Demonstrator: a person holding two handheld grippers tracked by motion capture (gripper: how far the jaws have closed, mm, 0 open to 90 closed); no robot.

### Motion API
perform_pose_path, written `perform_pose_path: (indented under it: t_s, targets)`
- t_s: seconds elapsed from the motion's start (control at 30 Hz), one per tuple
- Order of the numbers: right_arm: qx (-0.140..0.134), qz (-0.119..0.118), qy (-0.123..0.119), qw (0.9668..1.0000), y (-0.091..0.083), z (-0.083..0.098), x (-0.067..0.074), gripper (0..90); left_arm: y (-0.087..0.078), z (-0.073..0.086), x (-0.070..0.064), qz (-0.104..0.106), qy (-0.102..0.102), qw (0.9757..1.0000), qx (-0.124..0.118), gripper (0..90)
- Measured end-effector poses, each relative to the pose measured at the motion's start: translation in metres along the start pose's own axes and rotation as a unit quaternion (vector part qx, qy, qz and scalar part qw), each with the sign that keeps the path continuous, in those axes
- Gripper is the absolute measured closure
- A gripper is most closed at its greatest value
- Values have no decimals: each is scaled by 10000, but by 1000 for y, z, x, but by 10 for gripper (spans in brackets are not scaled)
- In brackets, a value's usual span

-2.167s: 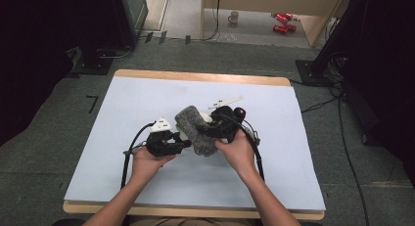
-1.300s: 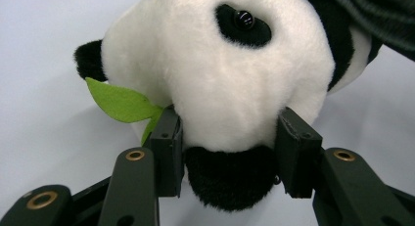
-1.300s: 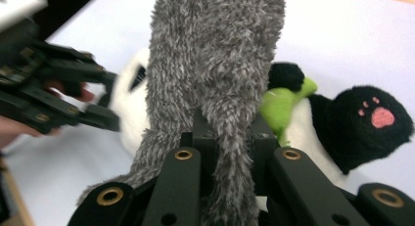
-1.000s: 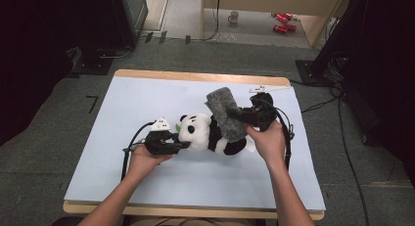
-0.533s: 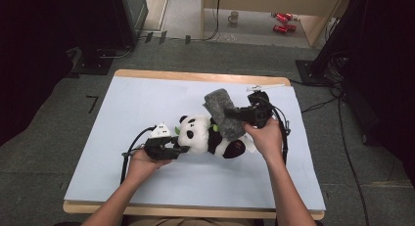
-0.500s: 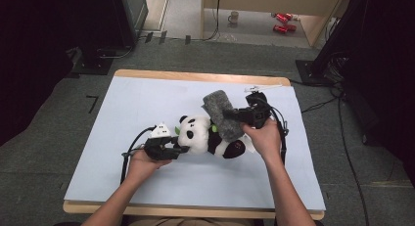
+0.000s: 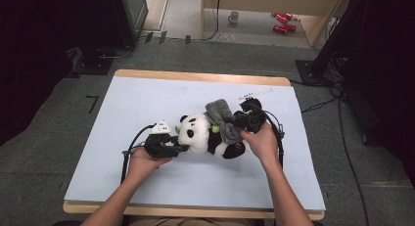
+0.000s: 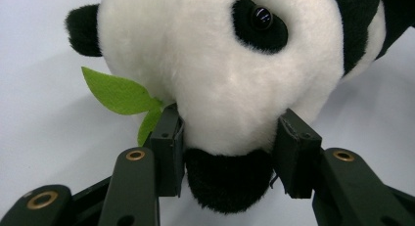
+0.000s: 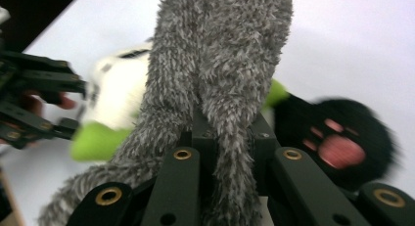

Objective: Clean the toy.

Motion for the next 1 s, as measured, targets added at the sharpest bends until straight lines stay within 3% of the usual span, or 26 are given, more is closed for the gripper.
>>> perform_pose_path:
  t_s: [0.13,0.27,0.4,0.53,0.63,0.77,0.9,1.0]
  targets:
    - [-25,213,158,9996,-10,5,-12,797,-1,-5,1,109,-153,9998,85,538]
    - [-368,22,269,9990,-32,2,-12,800,-4,-12,1,199,-333,9991,170,552]
    - [-783,-231,80,9966,-56,-5,7,800,-6,-14,-1,239,-424,9987,180,559]
    - [-891,-409,-274,9948,-66,-10,38,800,-14,-15,-1,243,-481,9984,196,562]
    - [-856,-568,-489,9935,-62,-10,59,800,-19,-15,0,227,-536,9981,192,564]
    - [-676,-777,-626,9927,-39,0,82,800,-34,-13,6,178,-772,9967,165,567]
    - [-241,-706,-568,9956,-6,15,80,800,-35,-12,9,159,-810,9965,105,566]
    - [-84,-344,-631,9974,5,20,72,800,-34,-12,11,172,-756,9970,39,560]
Point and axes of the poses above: each handheld gripper's, and its own axes: y roughly forward along the jaws, z roughly out of its underside, x roughly to its left, the point moved 4 cm from there along y, roughly forward along the jaws, and after that the axes turned 5 degrees about x, right-handed, at the moved point
